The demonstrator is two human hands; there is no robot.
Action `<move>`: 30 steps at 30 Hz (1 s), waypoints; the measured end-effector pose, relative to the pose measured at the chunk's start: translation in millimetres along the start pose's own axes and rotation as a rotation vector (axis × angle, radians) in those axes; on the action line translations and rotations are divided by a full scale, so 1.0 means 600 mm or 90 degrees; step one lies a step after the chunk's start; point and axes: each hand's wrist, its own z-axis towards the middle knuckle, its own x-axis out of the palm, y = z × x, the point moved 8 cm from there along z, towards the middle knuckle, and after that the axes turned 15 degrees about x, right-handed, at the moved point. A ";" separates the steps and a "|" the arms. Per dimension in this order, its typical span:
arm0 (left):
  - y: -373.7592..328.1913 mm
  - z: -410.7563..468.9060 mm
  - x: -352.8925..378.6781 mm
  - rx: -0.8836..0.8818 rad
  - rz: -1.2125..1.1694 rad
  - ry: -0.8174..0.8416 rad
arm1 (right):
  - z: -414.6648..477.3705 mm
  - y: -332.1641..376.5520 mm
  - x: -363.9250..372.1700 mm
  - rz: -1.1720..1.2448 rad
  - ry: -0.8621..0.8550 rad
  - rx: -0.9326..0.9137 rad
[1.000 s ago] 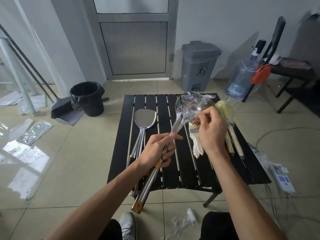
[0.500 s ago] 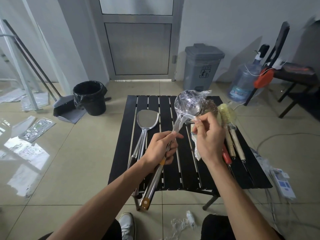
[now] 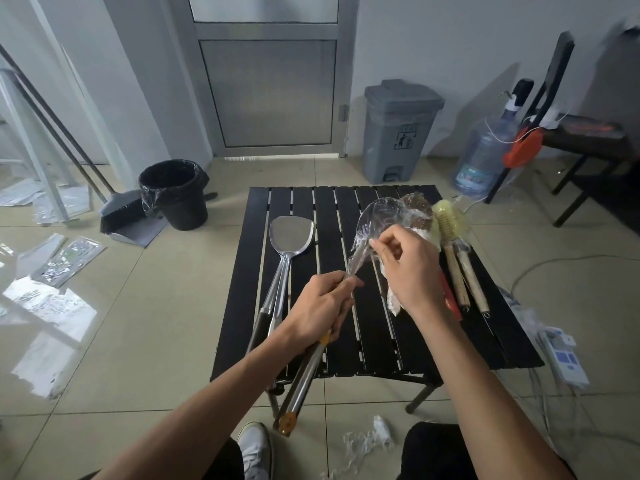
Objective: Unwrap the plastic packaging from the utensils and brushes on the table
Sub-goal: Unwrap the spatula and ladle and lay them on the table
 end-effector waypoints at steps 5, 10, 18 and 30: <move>0.002 -0.003 0.000 -0.007 0.021 0.016 | -0.004 0.002 -0.018 -0.049 -0.057 -0.035; -0.005 -0.001 -0.004 -0.018 -0.021 -0.005 | -0.007 -0.002 -0.032 -0.020 -0.081 -0.025; -0.015 -0.005 0.001 0.014 -0.030 -0.046 | -0.006 -0.018 -0.005 0.056 0.003 0.112; -0.029 -0.006 0.006 0.062 0.104 -0.051 | -0.012 -0.007 0.021 0.120 0.056 0.122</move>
